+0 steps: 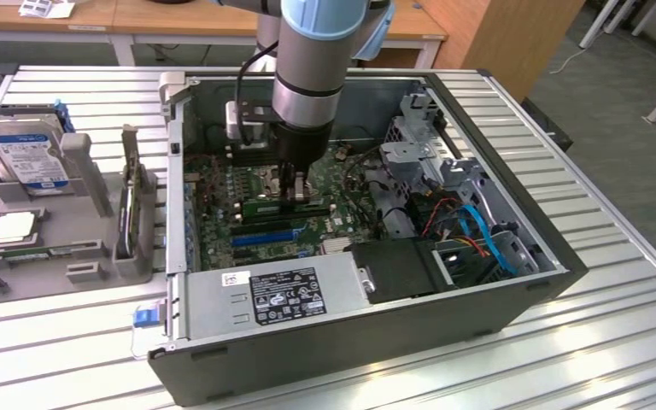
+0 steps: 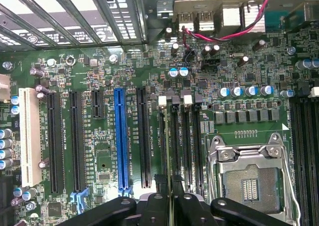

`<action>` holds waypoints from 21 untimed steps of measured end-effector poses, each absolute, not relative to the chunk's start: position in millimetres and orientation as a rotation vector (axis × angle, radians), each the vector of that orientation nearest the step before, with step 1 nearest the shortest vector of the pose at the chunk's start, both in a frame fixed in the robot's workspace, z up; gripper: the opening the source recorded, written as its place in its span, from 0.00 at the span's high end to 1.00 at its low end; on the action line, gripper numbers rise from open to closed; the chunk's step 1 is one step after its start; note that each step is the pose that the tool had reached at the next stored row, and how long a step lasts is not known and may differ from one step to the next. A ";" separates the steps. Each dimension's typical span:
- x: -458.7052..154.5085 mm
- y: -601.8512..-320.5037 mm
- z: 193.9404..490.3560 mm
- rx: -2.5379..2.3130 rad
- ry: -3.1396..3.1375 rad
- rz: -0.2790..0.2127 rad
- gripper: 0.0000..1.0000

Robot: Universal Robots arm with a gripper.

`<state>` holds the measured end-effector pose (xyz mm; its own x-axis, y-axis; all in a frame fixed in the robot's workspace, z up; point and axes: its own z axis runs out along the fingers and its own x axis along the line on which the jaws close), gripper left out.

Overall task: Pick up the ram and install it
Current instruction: 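Insert the ram into the slot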

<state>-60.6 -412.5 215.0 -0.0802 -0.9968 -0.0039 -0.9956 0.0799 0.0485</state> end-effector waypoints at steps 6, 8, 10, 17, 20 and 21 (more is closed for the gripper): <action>-60.6 -412.5 215.0 2.115 -2.281 -0.059 0.86; -60.6 -412.6 214.9 2.118 -2.278 -0.060 0.86; -60.6 -412.9 214.9 2.119 -2.277 -0.059 0.86; -60.6 -413.4 214.9 2.120 -2.277 -0.059 0.86; -60.6 -413.4 214.0 2.120 -2.277 -0.059 0.86; -60.6 -413.4 213.9 2.120 -2.277 -0.059 0.86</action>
<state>-60.6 -413.4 213.9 -0.0715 -0.9974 -0.0037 -0.9963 0.0713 0.0485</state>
